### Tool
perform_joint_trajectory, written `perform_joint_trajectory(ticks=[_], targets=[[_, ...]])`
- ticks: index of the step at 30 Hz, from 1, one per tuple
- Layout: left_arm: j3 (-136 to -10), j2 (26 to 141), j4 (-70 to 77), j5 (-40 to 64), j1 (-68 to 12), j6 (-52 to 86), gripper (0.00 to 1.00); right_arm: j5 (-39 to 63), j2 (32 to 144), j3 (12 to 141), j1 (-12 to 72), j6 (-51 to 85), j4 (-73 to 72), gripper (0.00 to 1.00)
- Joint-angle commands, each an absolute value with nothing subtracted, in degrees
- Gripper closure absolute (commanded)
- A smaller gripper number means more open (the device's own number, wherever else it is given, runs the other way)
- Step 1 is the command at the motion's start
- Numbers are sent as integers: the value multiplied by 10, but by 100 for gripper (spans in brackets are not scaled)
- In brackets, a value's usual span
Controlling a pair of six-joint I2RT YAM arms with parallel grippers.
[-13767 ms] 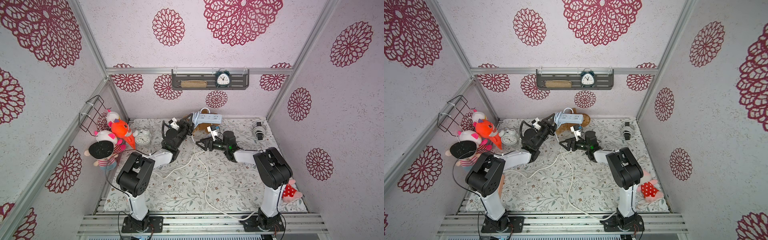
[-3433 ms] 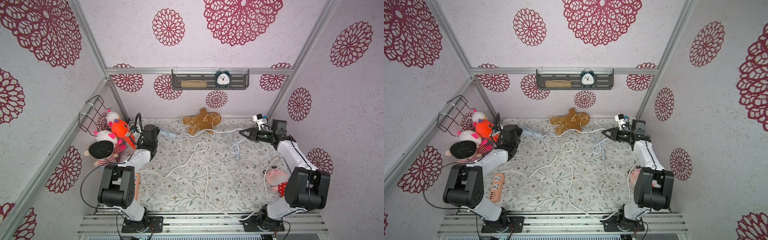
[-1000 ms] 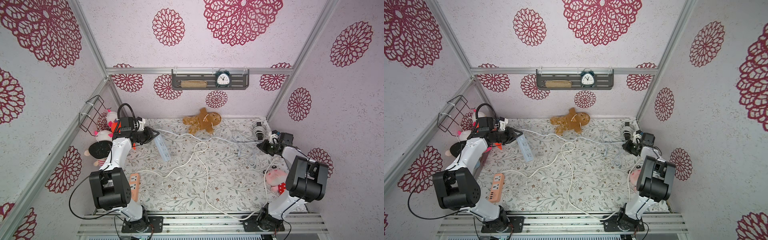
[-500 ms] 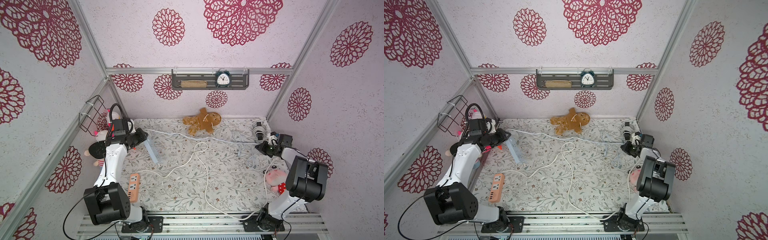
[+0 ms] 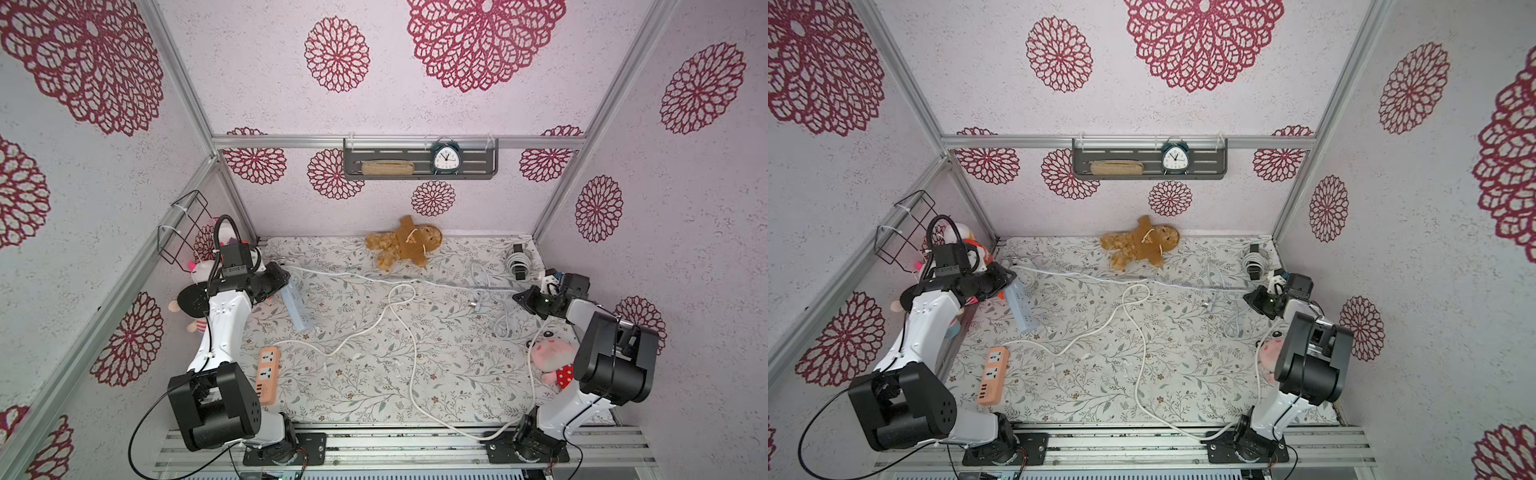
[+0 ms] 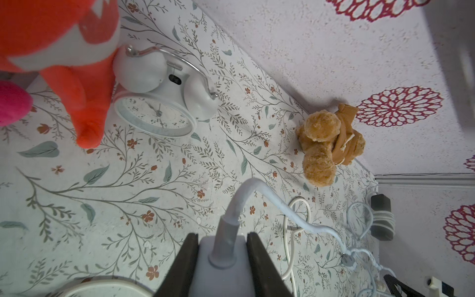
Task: Unwrap the cord wrapped around the power strip
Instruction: Unwrap the power cord from the power strip.
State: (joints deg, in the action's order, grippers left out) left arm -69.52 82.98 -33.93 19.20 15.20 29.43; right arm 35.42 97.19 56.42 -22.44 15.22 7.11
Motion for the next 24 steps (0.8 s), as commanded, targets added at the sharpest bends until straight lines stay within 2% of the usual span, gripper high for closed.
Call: perform_joint_trajectory(ticks=[1, 4, 7, 10, 11, 13, 17, 20, 24], targets=[[-705, 826, -265, 73, 206, 314, 100, 235, 960, 573, -280, 174, 26, 100], [-711, 834, -264, 90, 197, 322, 100, 206, 950, 580, -260, 156, 56, 100], [-729, 852, -276, 94, 154, 311, 100, 174, 951, 608, -221, 121, 121, 100], [-741, 866, -264, 145, 116, 320, 100, 163, 946, 615, -192, 111, 154, 100], [-742, 872, -254, 171, 106, 329, 100, 166, 943, 615, -187, 109, 161, 96], [-752, 880, -249, 199, 85, 334, 100, 177, 934, 614, -185, 111, 168, 76], [-787, 905, -269, 233, 46, 321, 100, 196, 910, 628, -182, 108, 203, 46], [-809, 925, -280, 264, 26, 318, 100, 210, 886, 638, -167, 107, 227, 36], [-835, 955, -289, 285, -9, 313, 100, 221, 857, 654, -126, 111, 254, 32]])
